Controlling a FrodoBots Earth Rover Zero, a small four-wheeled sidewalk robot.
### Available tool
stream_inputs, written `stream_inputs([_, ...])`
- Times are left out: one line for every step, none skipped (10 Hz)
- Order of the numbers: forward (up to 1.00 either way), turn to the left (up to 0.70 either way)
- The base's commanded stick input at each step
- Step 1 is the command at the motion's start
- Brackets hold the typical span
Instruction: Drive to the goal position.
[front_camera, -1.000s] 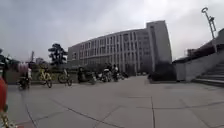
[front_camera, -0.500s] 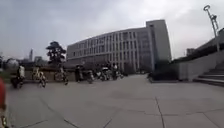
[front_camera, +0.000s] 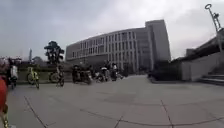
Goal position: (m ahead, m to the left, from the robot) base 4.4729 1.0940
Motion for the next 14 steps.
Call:
stream_inputs([0.70, 0.00])
stream_inputs([0.70, 0.00])
stream_inputs([0.70, 0.00])
stream_inputs([0.70, 0.00])
stream_inputs([0.70, 0.00])
stream_inputs([0.70, 0.00])
stream_inputs([0.70, 0.00])
stream_inputs([0.70, 0.00])
stream_inputs([0.70, 0.00])
stream_inputs([0.70, 0.00])
stream_inputs([0.70, 0.00])
stream_inputs([0.70, 0.00])
stream_inputs([0.70, 0.00])
stream_inputs([0.70, 0.00])
